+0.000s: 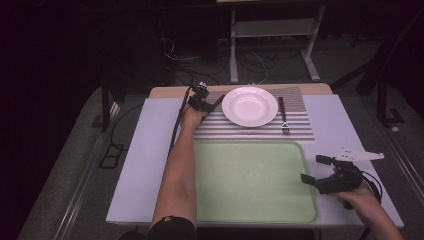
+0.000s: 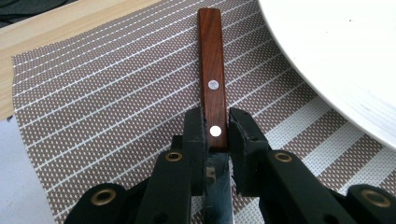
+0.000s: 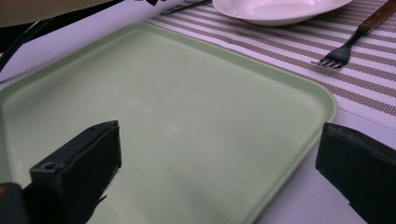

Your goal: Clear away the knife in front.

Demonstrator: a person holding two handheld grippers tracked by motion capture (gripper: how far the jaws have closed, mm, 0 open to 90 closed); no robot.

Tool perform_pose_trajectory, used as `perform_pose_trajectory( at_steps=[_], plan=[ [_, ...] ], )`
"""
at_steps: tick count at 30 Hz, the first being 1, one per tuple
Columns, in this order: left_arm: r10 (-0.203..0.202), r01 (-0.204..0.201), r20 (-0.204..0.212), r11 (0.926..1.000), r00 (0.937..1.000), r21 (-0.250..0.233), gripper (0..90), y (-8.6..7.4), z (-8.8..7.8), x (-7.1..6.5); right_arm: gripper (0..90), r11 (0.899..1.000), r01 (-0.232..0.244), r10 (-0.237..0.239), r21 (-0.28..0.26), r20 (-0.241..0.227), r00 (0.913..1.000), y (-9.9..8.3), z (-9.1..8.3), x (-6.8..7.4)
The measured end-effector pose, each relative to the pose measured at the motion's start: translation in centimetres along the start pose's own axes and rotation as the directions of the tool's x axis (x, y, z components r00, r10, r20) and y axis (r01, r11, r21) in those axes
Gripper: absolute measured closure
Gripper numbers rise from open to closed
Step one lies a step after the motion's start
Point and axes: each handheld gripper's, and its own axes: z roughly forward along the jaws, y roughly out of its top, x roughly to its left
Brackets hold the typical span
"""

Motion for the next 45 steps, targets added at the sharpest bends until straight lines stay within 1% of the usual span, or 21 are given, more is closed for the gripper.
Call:
perform_pose_trajectory(
  at_steps=[4, 7, 10, 11, 16, 19, 20, 21, 22, 24, 28, 30, 32, 34, 38, 39, 40, 42, 44, 45],
  plan=[
    [-0.014, 0.014, 0.002, 0.9999, 0.9999, 0.000, 77.2, 0.0, -0.1, 0.1, 0.4, 1.000, 0.001, -0.001, 0.000, 0.000, 1.0000, 0.0, 0.0, 0.0],
    [-0.031, 0.031, 0.008, 0.9995, 0.9995, -0.004, 77.2, 0.0, -0.3, 0.3, 0.4, 1.000, 0.001, -0.001, 0.000, 0.000, 1.0000, 0.0, 0.0, 0.0],
    [-0.029, 0.029, 0.006, 0.9996, 0.9996, -0.003, 77.2, 0.1, -0.8, 0.5, 0.4, 1.000, -0.002, 0.002, -0.002, 0.000, 1.0000, 0.0, 0.0, 0.0],
    [-0.034, 0.034, 0.010, 0.9994, 0.9994, -0.005, 77.2, 0.1, -1.0, 0.5, 0.4, 1.000, -0.003, 0.003, -0.002, 0.000, 1.0000, 0.0, 0.0, 0.0],
    [-0.036, 0.036, 0.009, 0.9994, 0.9993, 0.001, 77.2, 0.3, -2.3, 0.5, 0.4, 1.000, -0.001, 0.001, 0.000, 0.000, 1.0000, 0.0, 0.0, 0.0],
    [-0.021, 0.021, 0.018, 0.9998, 0.9996, -0.003, 77.2, 0.2, -3.2, 0.3, 0.4, 1.000, 0.000, 0.000, 0.001, 0.001, 1.0000, 0.0, 0.0, 0.0],
    [-0.022, 0.023, 0.023, 0.9997, 0.9995, -0.010, 77.2, 0.2, -3.6, 0.3, 0.4, 1.000, -0.001, 0.001, 0.001, 0.001, 1.0000, 0.0, 0.0, 0.0],
    [-0.022, 0.023, 0.023, 0.9997, 0.9995, -0.010, 77.2, 0.2, -3.6, 0.3, 0.4, 1.000, 0.000, 0.000, 0.002, 0.001, 1.0000, 0.0, 0.0, 0.0],
    [-0.028, 0.028, 0.033, 0.9995, 0.9991, -0.017, 77.2, 0.0, -4.2, 0.2, 0.4, 1.000, 0.000, 0.000, 0.003, 0.001, 1.0000, 0.0, 0.1, 0.0],
    [-0.023, 0.023, 0.027, 0.9997, 0.9994, -0.007, 77.2, -0.3, -4.8, 0.0, 0.4, 1.000, 0.002, -0.002, 0.004, 0.000, 1.0000, 0.0, 0.1, 0.0],
    [-0.027, 0.027, 0.033, 0.9996, 0.9991, -0.005, 77.2, -1.0, -6.1, -0.3, 0.4, 1.000, 0.004, -0.004, 0.008, 0.000, 1.0000, 0.0, 0.2, 0.1],
    [-0.015, 0.015, 0.038, 0.9999, 0.9992, -0.008, 77.2, -1.3, -6.7, -0.5, 0.4, 1.000, 0.006, -0.006, 0.008, 0.000, 1.0000, 0.0, 0.2, 0.1],
    [-0.014, 0.015, 0.047, 0.9998, 0.9988, -0.015, 77.2, -1.6, -7.3, -0.7, 0.4, 1.000, 0.007, -0.007, 0.008, 0.000, 1.0000, 0.0, 0.2, 0.2],
    [-0.016, 0.017, 0.052, 0.9997, 0.9985, -0.017, 77.2, -1.8, -7.8, -1.0, 0.4, 1.000, 0.007, -0.007, 0.011, -0.001, 1.0000, 0.0, 0.3, 0.2],
    [-0.001, 0.003, 0.063, 0.9996, 0.9980, -0.027, 77.2, -2.2, -8.9, -1.7, 0.4, 1.000, 0.013, -0.013, 0.014, 0.000, 0.9999, 0.1, 0.4, 0.3],
    [-0.008, 0.010, 0.068, 0.9994, 0.9977, -0.033, 77.2, -2.3, -9.1, -2.0, 0.4, 1.000, 0.013, -0.013, 0.016, 0.000, 0.9999, 0.1, 0.4, 0.3],
    [-0.005, 0.008, 0.071, 0.9994, 0.9975, -0.035, 77.2, -2.4, -9.4, -2.1, 0.4, 1.000, 0.014, -0.014, 0.016, -0.001, 0.9999, 0.1, 0.4, 0.3],
    [-0.001, 0.003, 0.071, 0.9994, 0.9975, -0.034, 77.2, -2.5, -9.6, -2.3, 0.4, 1.000, 0.014, -0.014, 0.016, 0.000, 0.9999, 0.1, 0.4, 0.3],
    [0.012, -0.009, 0.076, 0.9993, 0.9970, -0.035, 77.2, -2.9, -10.2, -2.9, 0.4, 1.000, 0.015, -0.015, 0.018, 0.000, 0.9999, 0.0, 0.4, 0.3],
    [0.011, -0.008, 0.079, 0.9992, 0.9968, -0.040, 77.2, -3.0, -10.4, -3.1, 0.4, 1.000, 0.015, -0.015, 0.018, -0.001, 0.9999, 0.0, 0.4, 0.4]
  ],
)
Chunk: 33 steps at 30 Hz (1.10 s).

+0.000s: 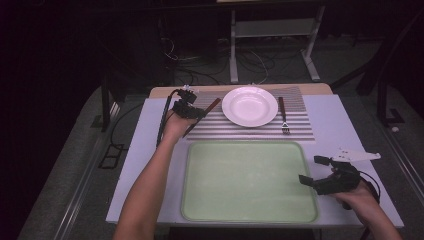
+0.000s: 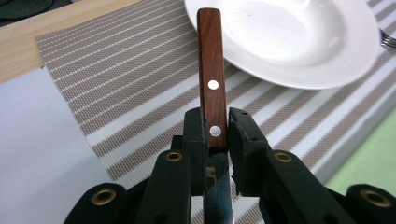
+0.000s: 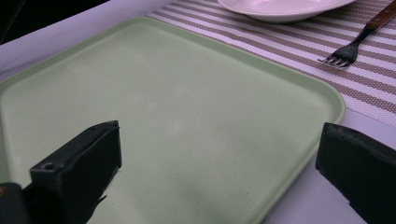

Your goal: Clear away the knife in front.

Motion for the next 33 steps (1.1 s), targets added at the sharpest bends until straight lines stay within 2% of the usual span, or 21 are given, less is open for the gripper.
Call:
perform_pose_trajectory(
  at_steps=[13, 22, 27, 33],
  plan=[
    [0.040, -0.040, 0.046, 0.9991, 0.9981, -0.015, 77.1, -1.9, -2.1, -3.2, 0.4, 1.000, -0.002, 0.002, -0.001, 0.003, 1.0000, 0.0, 0.0, 0.0],
    [0.055, -0.052, 0.087, 0.9979, 0.9947, -0.038, 77.2, -4.5, -3.3, -5.4, 0.4, 1.000, 0.001, -0.001, 0.001, 0.005, 1.0000, 0.0, 0.0, 0.1],
    [0.062, -0.058, 0.100, 0.9976, 0.9931, -0.038, 77.2, -5.4, -3.6, -6.3, 0.4, 1.000, 0.001, -0.001, 0.000, 0.005, 1.0000, 0.0, 0.0, 0.2],
    [0.082, -0.078, 0.124, 0.9962, 0.9888, -0.038, 77.2, -6.8, -4.0, -8.1, 0.4, 1.000, 0.002, -0.002, 0.002, 0.007, 1.0000, 0.0, -0.1, 0.3]
  ],
)
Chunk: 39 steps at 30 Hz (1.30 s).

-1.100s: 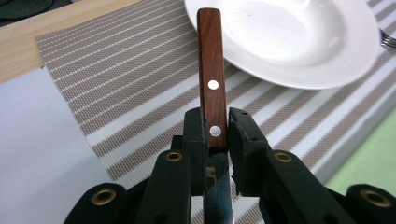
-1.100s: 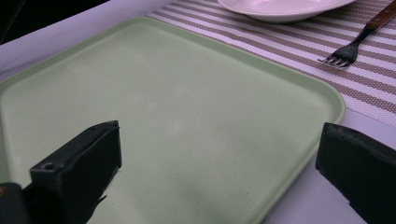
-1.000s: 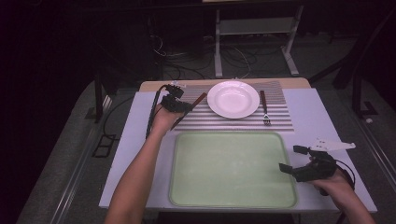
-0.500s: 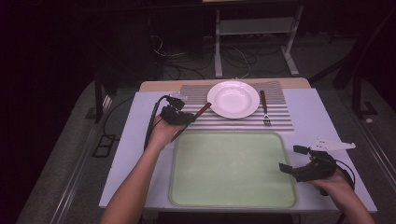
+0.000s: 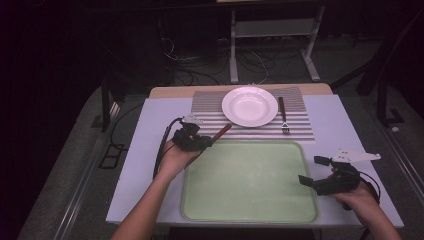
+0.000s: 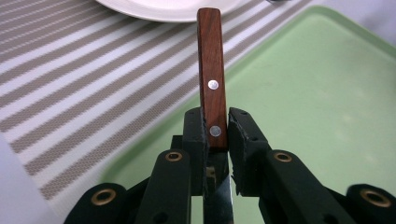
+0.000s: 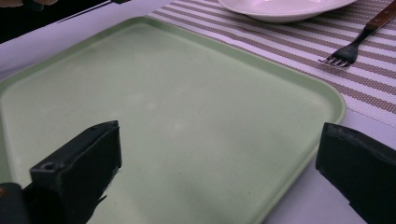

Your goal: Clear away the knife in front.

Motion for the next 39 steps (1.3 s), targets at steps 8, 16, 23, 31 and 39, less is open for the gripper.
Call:
perform_pose_trajectory(
  at_steps=[8, 16, 23, 31, 39],
  plan=[
    [0.026, -0.026, 0.016, 0.9996, 0.9995, 0.007, 77.2, -1.7, -0.3, -2.2, 0.4, 1.000, -0.001, 0.001, -0.002, -0.003, 1.0000, 0.0, 0.0, 0.0],
    [0.033, -0.033, 0.026, 0.9992, 0.9991, 0.021, 77.1, -3.9, 0.0, -4.0, 0.4, 1.000, 0.004, -0.004, 0.002, -0.001, 1.0000, 0.0, 0.0, 0.1],
    [0.014, -0.015, 0.023, 0.9991, 0.9996, 0.040, 77.1, -5.4, 0.7, -4.4, 0.4, 1.000, 0.008, -0.008, 0.002, -0.002, 1.0000, 0.0, 0.0, 0.1],
    [0.011, -0.012, 0.005, 0.9971, 0.9999, 0.076, 77.0, -6.0, 2.0, -4.2, 0.4, 1.000, 0.009, -0.009, 0.006, 0.000, 1.0000, 0.0, 0.0, 0.1],
    [0.001, -0.001, 0.008, 0.9988, 1.0000, 0.048, 67.0, -5.9, 1.9, -4.1, 0.4, 1.000, 0.012, -0.012, 0.008, 0.000, 0.9999, -0.1, 0.0, 0.1]
  ],
)
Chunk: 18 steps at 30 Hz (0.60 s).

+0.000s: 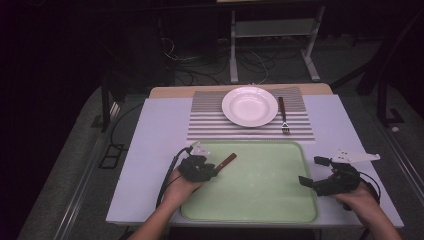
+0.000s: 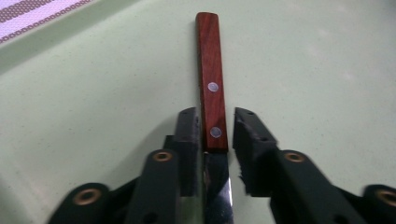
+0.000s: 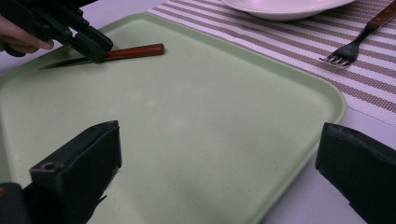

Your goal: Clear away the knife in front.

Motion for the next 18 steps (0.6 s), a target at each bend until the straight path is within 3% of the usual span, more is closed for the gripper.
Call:
perform_pose_trajectory(
  at_steps=[2, 6, 7, 10, 18],
  plan=[
    [-0.006, 0.006, 0.006, 0.9995, 1.0000, -0.030, 67.2, 0.3, -0.4, 0.0, 0.4, 1.000, 0.001, -0.001, 0.000, 0.000, 1.0000, 0.0, 0.0, 0.1],
    [0.011, -0.010, 0.021, 0.9974, 0.9997, -0.071, 80.2, 0.9, -0.8, -0.2, 0.4, 1.000, 0.003, -0.003, 0.005, -0.001, 1.0000, 0.0, 0.1, 0.1],
    [0.029, -0.025, 0.042, 0.9961, 0.9987, -0.084, 83.4, 1.3, -0.7, -0.4, 0.4, 1.000, 0.003, -0.003, 0.006, -0.003, 1.0000, 0.0, 0.1, 0.1],
    [0.050, -0.045, 0.061, 0.9958, 0.9969, -0.080, 89.1, 1.8, -0.2, -0.9, 0.4, 1.000, 0.006, -0.006, 0.003, -0.005, 1.0000, 0.0, 0.1, 0.1],
    [0.087, -0.082, 0.087, 0.9946, 0.9924, -0.063, 89.6, 2.5, 1.3, -1.7, 0.5, 1.000, 0.001, -0.001, 0.003, -0.005, 1.0000, -0.1, 0.0, 0.1]
  ],
)
